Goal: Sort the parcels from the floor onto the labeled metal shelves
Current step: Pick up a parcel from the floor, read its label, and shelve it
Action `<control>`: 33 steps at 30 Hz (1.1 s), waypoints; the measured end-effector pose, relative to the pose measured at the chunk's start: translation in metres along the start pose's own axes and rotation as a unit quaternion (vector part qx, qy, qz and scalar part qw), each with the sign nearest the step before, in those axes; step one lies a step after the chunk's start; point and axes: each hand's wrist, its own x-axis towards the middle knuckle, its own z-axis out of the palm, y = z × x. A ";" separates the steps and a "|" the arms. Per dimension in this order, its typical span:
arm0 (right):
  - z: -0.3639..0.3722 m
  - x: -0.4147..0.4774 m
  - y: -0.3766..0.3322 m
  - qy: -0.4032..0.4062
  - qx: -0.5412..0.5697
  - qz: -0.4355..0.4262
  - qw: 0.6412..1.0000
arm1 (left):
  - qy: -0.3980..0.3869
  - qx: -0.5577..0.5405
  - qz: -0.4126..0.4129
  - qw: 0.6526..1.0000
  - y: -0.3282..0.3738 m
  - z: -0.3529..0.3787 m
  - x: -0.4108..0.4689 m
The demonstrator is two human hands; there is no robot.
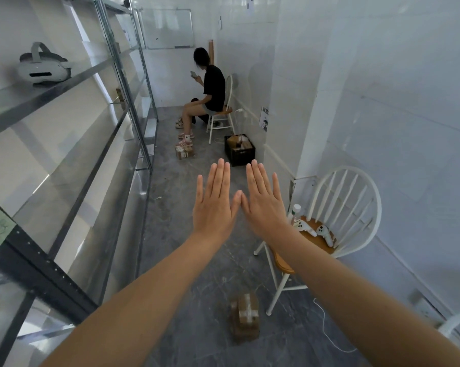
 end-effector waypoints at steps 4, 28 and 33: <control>0.008 0.007 0.007 -0.006 0.005 -0.002 1.000 | -0.006 -0.004 -0.008 1.000 0.000 0.012 0.007; 0.070 0.104 0.122 -0.052 0.044 -0.052 0.996 | -0.030 0.028 -0.078 0.996 0.047 0.109 0.102; 0.088 0.107 0.136 -0.067 0.061 -0.072 0.993 | -0.040 0.044 -0.103 0.993 0.049 0.128 0.105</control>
